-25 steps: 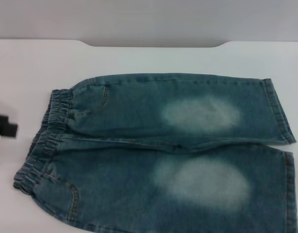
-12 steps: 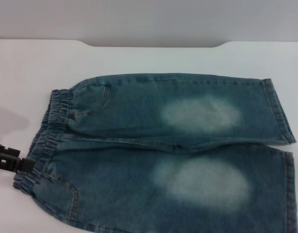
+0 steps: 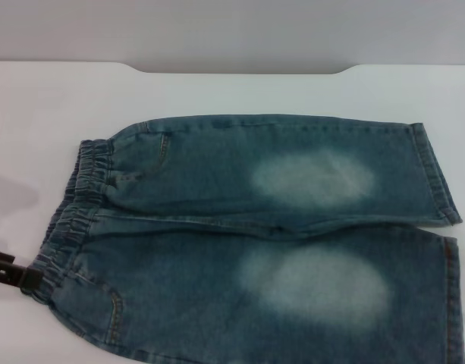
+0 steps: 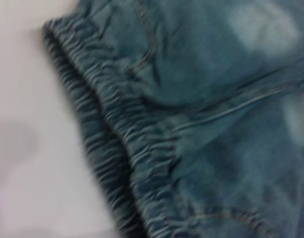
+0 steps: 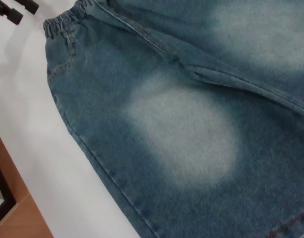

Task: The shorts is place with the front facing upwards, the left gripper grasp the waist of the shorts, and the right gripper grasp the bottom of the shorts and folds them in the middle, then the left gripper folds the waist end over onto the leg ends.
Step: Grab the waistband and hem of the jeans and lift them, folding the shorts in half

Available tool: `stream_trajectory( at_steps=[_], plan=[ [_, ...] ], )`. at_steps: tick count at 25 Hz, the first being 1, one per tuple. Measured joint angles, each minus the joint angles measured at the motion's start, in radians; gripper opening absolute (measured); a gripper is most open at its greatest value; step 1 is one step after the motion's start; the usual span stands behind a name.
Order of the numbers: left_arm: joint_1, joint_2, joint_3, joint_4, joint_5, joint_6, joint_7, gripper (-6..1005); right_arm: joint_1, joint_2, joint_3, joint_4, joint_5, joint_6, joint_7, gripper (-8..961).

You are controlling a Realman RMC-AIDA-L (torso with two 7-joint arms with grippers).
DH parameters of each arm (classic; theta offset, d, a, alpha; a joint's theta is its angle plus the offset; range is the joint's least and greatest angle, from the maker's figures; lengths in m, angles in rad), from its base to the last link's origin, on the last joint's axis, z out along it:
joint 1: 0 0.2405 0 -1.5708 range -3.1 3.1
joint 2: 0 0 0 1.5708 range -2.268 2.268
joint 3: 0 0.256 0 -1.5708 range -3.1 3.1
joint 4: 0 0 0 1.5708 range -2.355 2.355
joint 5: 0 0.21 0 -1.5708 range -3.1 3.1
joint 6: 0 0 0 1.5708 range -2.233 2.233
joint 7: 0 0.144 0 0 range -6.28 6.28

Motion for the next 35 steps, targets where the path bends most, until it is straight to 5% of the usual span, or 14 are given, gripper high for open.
stream_trajectory(
  at_steps=[15,35],
  plan=[
    [0.003,-0.046,-0.008,-0.007,0.097,-0.070,0.017,827,-0.003,0.004,0.001,0.024,0.002,0.021,-0.001,467],
    [-0.007,-0.071,-0.001,-0.008,0.098,-0.084,0.031,823,-0.013,0.029,0.001,0.010,0.006,0.012,-0.001,468]
  ],
)
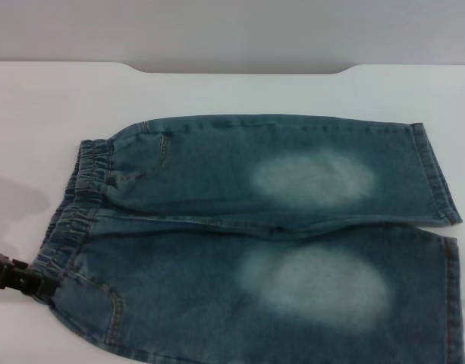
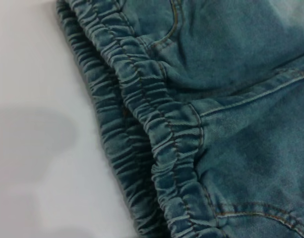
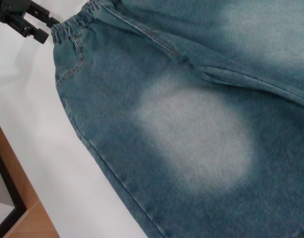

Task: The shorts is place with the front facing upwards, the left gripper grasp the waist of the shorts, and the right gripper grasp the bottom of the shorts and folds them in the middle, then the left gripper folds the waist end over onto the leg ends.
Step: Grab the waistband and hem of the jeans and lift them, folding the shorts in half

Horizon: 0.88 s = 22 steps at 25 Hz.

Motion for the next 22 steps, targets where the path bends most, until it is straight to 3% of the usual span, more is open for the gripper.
stream_trajectory(
  at_steps=[22],
  plan=[
    [-0.015,-0.016,0.015,-0.017,0.024,-0.002,0.000,802,0.005,-0.001,0.000,-0.002,0.003,0.000,-0.003,468]
  ],
)
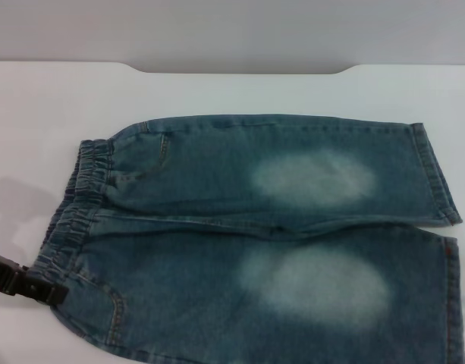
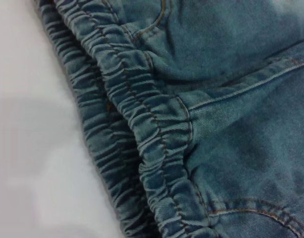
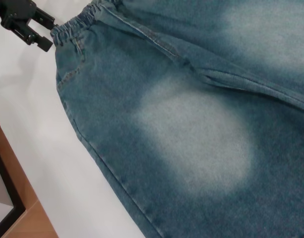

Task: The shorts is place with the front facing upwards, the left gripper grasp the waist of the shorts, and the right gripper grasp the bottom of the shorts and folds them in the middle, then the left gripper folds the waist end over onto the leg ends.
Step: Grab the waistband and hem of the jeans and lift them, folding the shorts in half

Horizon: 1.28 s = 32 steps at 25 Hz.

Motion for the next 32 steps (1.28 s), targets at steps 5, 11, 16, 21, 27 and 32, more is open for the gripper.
stream_trajectory(
  at_steps=[5,11,16,21,27,32],
  plan=[
    [0.000,-0.003,0.000,0.000,0.001,0.000,0.000,798,-0.002,-0.001,0.000,0.000,0.000,0.006,0.000,467],
    [0.000,-0.004,0.000,0.002,0.009,0.000,0.000,792,-0.004,-0.002,0.000,0.000,0.000,0.008,0.000,467],
    [0.002,-0.009,0.000,0.008,0.036,-0.010,0.000,615,-0.008,0.000,0.000,0.000,0.000,0.008,0.000,467],
    [0.008,-0.009,0.000,0.011,0.038,-0.010,0.001,481,-0.015,0.001,0.000,0.000,0.000,0.008,0.000,468],
    [0.009,-0.012,0.000,0.010,0.038,-0.010,0.001,299,-0.017,-0.002,0.000,0.000,-0.006,-0.007,0.000,468],
    [0.011,-0.013,0.000,0.009,0.038,-0.010,0.002,129,-0.018,-0.012,-0.005,-0.001,-0.054,-0.047,-0.004,467]
  ],
)
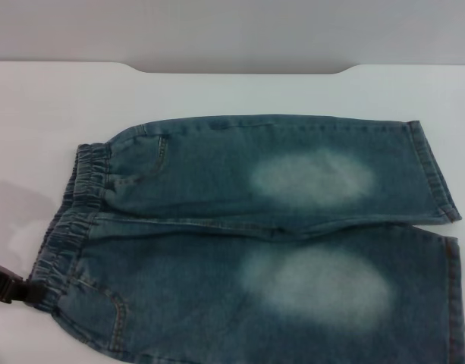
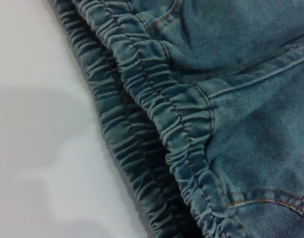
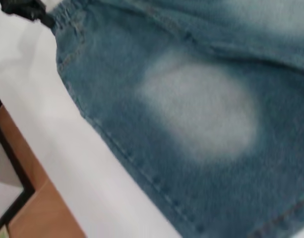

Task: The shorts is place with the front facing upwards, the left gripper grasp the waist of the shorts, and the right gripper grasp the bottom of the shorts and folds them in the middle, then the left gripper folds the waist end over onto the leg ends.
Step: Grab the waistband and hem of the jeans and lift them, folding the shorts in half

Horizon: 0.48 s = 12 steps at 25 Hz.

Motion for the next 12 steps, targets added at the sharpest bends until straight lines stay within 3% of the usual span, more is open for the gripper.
stream_trajectory(
  at_steps=[12],
  plan=[
    [-0.013,-0.012,0.000,0.004,0.003,-0.001,0.008,48,-0.010,0.011,-0.018,0.002,-0.129,-0.020,-0.042,468]
  ],
)
